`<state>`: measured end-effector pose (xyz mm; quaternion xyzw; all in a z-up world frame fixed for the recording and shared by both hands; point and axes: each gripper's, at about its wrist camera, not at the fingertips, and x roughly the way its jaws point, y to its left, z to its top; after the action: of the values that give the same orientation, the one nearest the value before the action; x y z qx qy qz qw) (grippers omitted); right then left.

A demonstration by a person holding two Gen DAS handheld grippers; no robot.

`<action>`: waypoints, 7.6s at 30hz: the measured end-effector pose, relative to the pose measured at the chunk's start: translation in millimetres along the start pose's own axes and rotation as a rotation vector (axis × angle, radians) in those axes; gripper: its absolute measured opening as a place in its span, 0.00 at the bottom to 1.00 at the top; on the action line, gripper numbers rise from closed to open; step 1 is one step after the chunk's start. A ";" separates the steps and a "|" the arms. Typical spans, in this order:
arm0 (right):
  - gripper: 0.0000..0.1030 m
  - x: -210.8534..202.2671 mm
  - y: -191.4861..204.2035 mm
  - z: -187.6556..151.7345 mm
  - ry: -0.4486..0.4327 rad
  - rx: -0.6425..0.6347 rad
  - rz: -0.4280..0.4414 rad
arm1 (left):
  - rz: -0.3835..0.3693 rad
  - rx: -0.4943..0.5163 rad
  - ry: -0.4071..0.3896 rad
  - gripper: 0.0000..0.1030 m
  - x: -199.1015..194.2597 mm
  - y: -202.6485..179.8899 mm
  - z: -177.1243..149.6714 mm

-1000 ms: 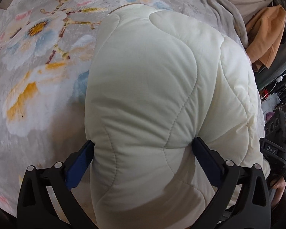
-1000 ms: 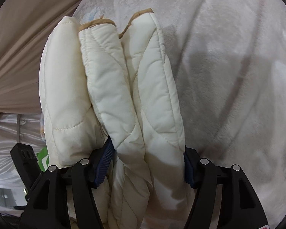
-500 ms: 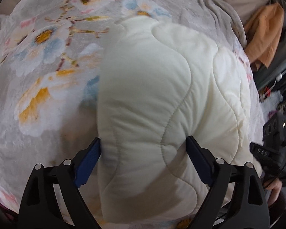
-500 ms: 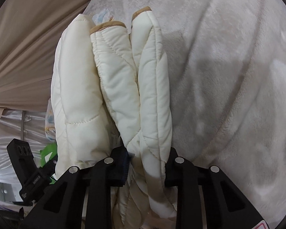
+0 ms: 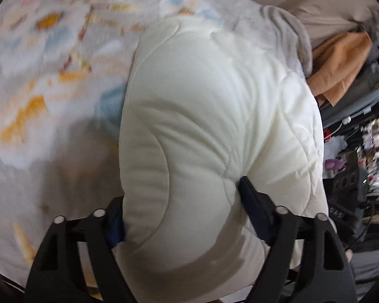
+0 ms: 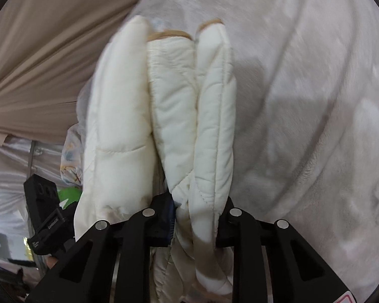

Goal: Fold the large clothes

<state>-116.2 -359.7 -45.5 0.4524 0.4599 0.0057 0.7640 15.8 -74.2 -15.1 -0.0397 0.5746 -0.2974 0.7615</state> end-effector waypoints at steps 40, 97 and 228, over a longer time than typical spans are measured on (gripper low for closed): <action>0.27 57.7 306.9 71.0 -0.309 -0.459 0.088 | 0.202 0.225 -0.547 0.69 -213.6 99.4 129.5; 0.01 132.7 295.1 -6.8 -0.111 -0.564 -0.483 | 0.385 0.055 -0.174 0.78 -61.5 157.1 70.5; 0.31 144.7 243.9 -94.9 -0.110 -0.520 -0.558 | 0.532 0.051 -0.192 0.84 -24.1 127.0 -23.3</action>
<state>-0.5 -89.1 7.5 0.1007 0.5069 -0.1104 0.8489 42.7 48.5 -53.5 0.1037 0.4825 -0.0962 0.8644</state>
